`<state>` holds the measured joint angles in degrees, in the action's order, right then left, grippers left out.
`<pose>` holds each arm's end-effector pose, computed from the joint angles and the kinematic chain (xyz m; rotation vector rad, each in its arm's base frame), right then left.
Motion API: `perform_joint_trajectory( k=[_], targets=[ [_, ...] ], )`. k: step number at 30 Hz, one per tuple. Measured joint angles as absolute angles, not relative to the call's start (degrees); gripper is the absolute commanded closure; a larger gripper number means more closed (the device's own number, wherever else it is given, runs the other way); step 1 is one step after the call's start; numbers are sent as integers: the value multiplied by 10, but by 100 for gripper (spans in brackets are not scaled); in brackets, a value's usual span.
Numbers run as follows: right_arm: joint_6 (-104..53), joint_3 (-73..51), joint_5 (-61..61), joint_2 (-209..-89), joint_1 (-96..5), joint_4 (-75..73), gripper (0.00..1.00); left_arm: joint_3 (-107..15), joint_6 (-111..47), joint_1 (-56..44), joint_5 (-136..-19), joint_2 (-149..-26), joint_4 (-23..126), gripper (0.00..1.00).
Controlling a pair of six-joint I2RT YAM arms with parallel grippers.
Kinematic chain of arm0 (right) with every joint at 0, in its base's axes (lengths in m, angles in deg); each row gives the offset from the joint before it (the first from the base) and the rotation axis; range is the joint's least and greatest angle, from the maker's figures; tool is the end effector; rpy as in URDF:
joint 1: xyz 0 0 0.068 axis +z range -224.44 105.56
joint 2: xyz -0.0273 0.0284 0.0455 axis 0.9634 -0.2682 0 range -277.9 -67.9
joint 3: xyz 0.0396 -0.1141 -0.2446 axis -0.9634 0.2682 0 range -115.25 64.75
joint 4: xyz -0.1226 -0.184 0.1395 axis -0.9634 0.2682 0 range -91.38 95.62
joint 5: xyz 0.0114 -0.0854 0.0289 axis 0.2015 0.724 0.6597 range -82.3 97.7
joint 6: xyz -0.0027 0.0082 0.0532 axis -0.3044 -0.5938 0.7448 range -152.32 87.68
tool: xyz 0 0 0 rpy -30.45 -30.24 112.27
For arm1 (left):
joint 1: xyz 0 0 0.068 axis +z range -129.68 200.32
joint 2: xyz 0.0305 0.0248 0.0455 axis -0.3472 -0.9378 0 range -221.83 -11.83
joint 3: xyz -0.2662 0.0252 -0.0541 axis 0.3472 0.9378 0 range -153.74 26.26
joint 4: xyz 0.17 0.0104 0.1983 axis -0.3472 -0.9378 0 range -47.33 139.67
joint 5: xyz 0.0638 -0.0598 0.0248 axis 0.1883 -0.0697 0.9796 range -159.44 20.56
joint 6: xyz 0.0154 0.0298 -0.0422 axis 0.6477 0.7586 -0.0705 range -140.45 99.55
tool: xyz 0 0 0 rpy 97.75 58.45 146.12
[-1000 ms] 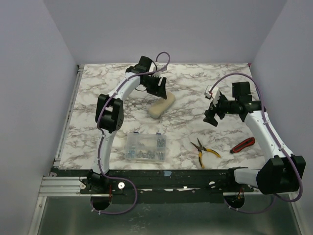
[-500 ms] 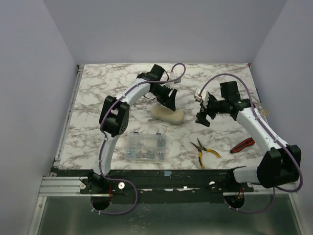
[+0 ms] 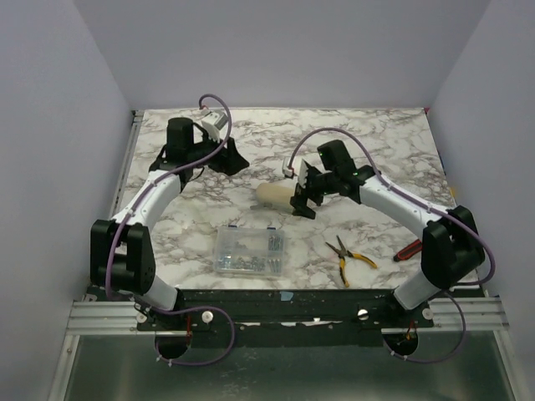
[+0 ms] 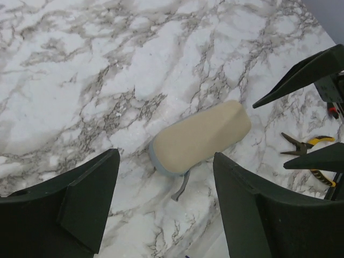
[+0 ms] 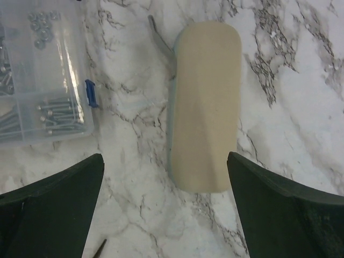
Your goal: Open the umbrella
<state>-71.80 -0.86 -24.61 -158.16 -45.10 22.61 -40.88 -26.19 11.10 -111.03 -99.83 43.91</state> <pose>0.2850 0.1821 0.2518 -1.5176 1.7672 0.5910 0.3426 -0.0796 0.3010 0.5212 1.9540 -0.8997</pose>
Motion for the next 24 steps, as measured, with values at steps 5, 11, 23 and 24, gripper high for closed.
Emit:
perform_joint_trajectory(
  k=[5,11,23,24],
  targets=[
    [-689,-9,-195,-1611,-400,187,0,-318,-273,113,-1094,-990,455,42],
    [-695,-9,-133,-1652,-396,148,0,-272,-313,113,-1068,-999,459,55],
    [-720,-9,-90,-1706,-396,132,16,-272,-364,107,-1046,-1061,485,59],
    [-722,-9,-89,-1708,-396,133,20,-272,-368,103,-1043,-1067,488,59]
  ],
)
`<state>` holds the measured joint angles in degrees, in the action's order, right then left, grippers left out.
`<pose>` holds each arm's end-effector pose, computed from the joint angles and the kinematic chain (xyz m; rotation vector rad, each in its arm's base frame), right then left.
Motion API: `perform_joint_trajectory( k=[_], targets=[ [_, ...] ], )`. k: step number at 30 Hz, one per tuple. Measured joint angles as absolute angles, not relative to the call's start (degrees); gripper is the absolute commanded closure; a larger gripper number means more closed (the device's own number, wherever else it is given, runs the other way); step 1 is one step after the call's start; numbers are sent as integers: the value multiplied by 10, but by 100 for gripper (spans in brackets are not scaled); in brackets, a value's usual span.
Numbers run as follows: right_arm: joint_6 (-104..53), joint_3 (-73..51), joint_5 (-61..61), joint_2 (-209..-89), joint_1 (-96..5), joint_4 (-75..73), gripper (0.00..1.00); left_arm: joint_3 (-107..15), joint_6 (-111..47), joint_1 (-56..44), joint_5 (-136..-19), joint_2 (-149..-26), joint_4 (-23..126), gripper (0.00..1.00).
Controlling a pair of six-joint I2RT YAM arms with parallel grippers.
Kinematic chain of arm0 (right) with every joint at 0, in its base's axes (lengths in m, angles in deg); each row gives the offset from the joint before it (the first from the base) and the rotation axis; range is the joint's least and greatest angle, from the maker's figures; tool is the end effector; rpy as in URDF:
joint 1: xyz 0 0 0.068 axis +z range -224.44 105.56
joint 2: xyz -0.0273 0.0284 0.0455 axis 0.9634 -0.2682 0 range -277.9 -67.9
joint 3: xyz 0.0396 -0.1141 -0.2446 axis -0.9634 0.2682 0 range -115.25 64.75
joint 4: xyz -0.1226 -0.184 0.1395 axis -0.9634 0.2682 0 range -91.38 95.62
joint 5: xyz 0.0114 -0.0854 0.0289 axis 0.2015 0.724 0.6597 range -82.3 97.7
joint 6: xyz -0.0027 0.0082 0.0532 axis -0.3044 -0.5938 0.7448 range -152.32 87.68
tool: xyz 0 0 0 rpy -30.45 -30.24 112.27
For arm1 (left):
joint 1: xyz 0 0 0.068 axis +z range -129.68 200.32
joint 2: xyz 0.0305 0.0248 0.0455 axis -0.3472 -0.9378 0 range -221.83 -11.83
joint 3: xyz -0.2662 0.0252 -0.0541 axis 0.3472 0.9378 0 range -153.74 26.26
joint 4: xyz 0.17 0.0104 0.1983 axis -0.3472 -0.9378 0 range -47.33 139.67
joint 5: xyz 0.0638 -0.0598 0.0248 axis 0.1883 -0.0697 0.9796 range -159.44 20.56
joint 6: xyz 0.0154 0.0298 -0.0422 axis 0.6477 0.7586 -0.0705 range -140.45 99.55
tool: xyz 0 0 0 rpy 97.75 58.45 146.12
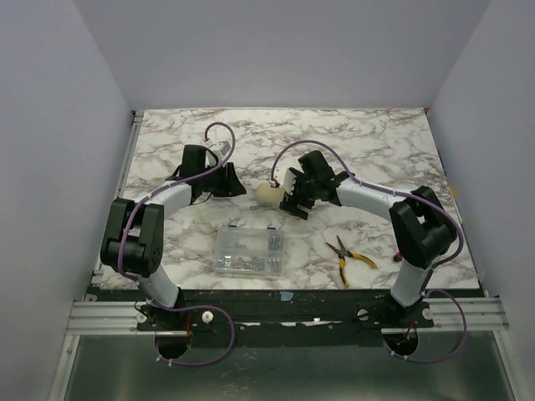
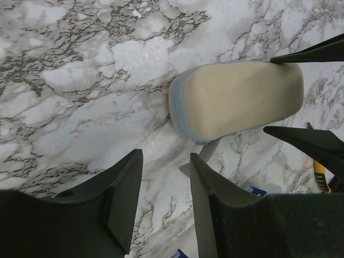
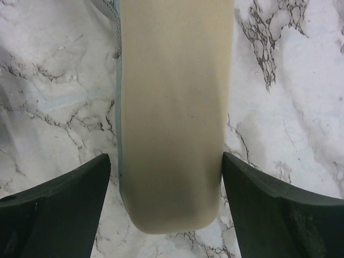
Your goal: Open the umbrella
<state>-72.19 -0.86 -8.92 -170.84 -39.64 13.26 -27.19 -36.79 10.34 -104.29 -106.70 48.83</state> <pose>0.3036 0.2235 0.1849 -1.5834 1.8724 0.3201 0.3334 -0.0794 0.1900 0.1914 2.3146 -0.9349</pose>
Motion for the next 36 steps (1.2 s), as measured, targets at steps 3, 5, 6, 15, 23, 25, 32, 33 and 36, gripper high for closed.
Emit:
perform_joint_trajectory(
  k=[3,5,6,15,23,25,32,33,36],
  targets=[
    [-728,-9,-85,-1713,-397,134,31,-272,-375,89,-1038,-1076,495,63],
    [-729,-9,-86,-1714,-401,135,36,-272,-377,76,-1036,-1079,499,65],
    [-729,-9,-86,-1714,-401,137,37,-272,-378,67,-1035,-1081,502,66],
    [-738,-13,-112,-1715,-420,160,42,-254,-381,33,-1022,-1095,524,70],
    [-746,-14,-126,-1715,-424,170,43,-257,-362,-8,-987,-1115,525,70],
    [-748,-16,-129,-1715,-427,178,43,-257,-351,-26,-984,-1115,526,69],
    [-748,-21,-142,-1715,-432,196,45,-264,-346,-38,-983,-1122,524,64],
    [-748,-23,-143,-1715,-432,199,45,-266,-347,-38,-982,-1124,524,64],
    [-745,-23,-146,-1715,-434,204,46,-268,-356,-42,-970,-1128,524,65]
  ],
)
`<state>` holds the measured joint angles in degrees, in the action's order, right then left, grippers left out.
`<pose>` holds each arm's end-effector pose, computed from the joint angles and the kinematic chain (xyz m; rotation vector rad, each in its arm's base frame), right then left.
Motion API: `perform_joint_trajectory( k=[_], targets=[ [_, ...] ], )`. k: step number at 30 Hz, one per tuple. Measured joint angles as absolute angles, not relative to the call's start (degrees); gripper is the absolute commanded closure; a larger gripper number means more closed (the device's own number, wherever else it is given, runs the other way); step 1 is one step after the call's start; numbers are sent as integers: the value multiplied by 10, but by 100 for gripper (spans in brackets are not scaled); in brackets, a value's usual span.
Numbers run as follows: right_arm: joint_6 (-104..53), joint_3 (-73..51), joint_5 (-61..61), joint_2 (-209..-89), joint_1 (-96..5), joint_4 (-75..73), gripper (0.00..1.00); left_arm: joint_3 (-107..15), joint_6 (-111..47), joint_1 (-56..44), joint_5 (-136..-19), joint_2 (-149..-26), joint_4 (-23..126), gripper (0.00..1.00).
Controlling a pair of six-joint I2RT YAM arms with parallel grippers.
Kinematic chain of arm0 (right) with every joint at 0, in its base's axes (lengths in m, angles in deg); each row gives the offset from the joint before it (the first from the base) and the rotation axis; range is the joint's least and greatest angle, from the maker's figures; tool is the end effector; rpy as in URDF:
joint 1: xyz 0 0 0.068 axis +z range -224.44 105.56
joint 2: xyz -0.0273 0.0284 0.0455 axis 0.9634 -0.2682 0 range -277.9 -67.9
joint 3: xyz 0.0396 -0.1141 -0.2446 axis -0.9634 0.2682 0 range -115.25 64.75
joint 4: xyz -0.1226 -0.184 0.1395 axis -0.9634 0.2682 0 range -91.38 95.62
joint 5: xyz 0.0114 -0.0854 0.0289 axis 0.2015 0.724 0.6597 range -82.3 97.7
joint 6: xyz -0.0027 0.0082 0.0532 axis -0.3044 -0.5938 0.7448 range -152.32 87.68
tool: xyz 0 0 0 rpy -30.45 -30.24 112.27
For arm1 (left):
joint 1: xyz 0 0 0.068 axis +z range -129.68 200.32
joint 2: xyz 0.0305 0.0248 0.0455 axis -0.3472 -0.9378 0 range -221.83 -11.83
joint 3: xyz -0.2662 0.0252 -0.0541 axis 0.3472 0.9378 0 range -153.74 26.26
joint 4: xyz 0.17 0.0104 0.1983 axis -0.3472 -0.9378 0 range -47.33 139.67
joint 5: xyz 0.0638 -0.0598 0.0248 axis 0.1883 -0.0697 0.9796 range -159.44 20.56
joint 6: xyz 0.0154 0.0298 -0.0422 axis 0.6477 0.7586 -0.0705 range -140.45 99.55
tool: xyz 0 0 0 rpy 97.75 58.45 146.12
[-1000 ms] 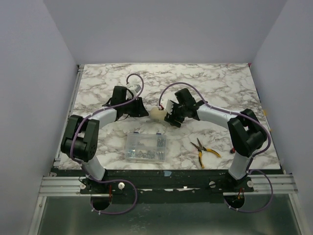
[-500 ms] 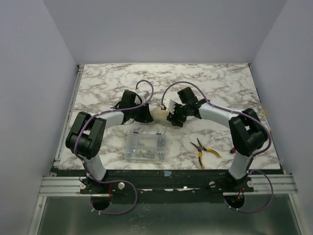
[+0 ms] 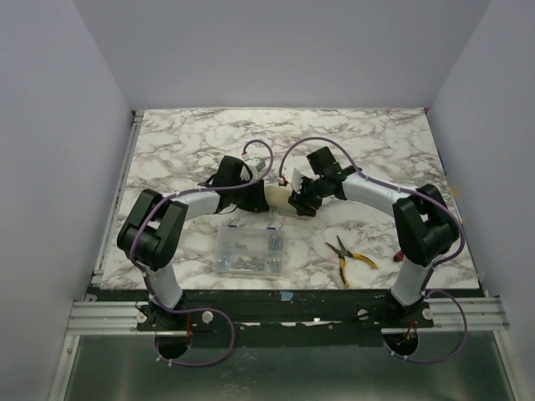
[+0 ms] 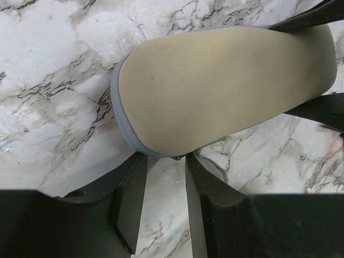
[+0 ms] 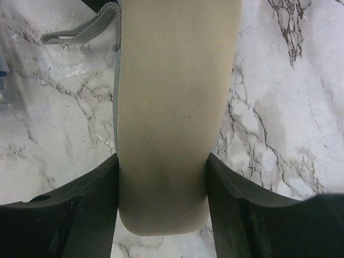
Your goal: Open the umbrella
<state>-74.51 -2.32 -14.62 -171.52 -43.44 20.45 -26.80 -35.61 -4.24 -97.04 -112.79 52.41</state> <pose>0.3108 0.2026 0.1814 -1.6191 1.9436 0.4263 0.3144 -0.1619 0.1563 0.4418 2.3869 -0.8965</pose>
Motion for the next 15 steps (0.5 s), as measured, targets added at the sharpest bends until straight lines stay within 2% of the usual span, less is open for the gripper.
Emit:
perform_joint_trajectory(
  k=[5,8,10,13,15],
  targets=[
    [-739,-24,-148,-1715,-439,209,47,-280,-373,-58,-939,-1133,515,65],
    [-733,-24,-150,-1715,-441,210,48,-284,-379,-65,-923,-1133,513,68],
    [-731,-24,-151,-1715,-442,210,49,-284,-384,-68,-916,-1133,513,77],
    [-727,-24,-151,-1715,-442,210,49,-287,-392,-71,-910,-1138,513,95],
    [-725,-24,-151,-1715,-442,210,49,-290,-398,-72,-910,-1143,513,100]
  ],
)
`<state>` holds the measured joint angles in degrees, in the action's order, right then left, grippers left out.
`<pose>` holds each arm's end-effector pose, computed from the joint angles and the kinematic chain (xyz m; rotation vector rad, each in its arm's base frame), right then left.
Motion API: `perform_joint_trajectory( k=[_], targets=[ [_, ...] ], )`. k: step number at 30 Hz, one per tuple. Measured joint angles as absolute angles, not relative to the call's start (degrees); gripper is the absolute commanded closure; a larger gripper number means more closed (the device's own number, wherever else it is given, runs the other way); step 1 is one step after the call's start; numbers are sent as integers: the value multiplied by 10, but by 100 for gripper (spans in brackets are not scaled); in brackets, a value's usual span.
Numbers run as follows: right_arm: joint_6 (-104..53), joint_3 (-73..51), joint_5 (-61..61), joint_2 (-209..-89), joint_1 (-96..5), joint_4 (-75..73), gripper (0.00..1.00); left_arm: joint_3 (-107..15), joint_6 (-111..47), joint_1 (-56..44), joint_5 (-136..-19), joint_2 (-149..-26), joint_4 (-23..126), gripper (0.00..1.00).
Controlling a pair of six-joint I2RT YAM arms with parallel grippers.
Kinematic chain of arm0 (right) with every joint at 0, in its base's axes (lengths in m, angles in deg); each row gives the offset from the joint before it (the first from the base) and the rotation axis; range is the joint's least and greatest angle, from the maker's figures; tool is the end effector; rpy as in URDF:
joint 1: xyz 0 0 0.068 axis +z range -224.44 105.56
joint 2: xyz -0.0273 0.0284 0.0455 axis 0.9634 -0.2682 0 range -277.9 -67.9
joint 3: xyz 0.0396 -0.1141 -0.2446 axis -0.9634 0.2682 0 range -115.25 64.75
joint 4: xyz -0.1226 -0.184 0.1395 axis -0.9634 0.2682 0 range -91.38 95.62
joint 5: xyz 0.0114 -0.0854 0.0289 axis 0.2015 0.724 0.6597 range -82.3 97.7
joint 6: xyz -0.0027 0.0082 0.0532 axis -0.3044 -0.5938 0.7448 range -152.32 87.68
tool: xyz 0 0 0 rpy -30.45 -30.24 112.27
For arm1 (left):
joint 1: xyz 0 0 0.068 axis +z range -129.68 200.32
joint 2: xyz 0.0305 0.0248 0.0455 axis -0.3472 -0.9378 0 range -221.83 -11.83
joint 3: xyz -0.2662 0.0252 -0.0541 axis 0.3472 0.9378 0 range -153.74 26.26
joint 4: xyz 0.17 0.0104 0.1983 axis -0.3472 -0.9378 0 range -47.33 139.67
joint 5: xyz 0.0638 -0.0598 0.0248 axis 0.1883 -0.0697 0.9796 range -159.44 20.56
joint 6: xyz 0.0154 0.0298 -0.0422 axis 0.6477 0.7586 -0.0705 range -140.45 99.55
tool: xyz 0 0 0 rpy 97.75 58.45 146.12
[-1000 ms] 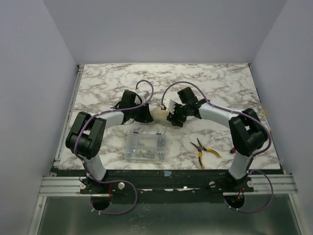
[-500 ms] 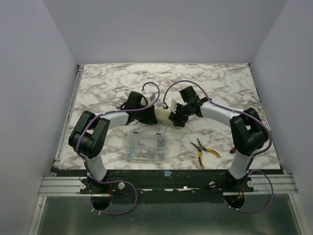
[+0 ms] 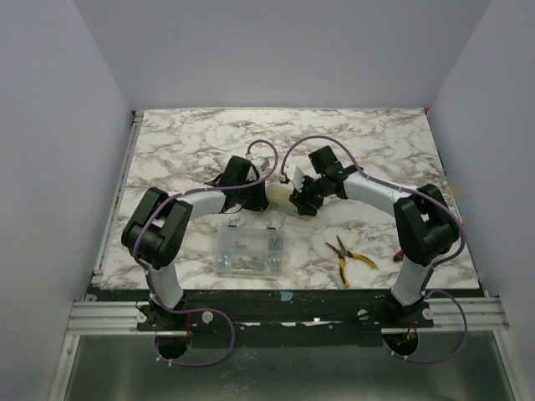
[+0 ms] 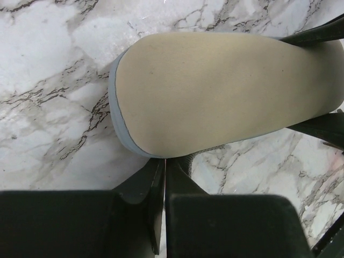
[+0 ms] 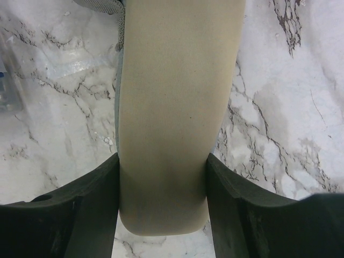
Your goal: Open the umbrella
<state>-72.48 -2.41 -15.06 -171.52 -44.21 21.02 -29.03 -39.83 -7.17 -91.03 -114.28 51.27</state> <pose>0.3128 0.1983 0.1814 -1.5767 1.9886 0.4471 0.3154 -0.1789 0.1560 0.3633 2.4287 -0.8261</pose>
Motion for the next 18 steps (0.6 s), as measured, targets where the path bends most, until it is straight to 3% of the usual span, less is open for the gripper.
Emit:
perform_joint_trajectory(
  k=[18],
  targets=[
    [-730,-15,-157,-1712,-446,207,52,-273,-416,-41,-903,-1121,521,100]
  ],
)
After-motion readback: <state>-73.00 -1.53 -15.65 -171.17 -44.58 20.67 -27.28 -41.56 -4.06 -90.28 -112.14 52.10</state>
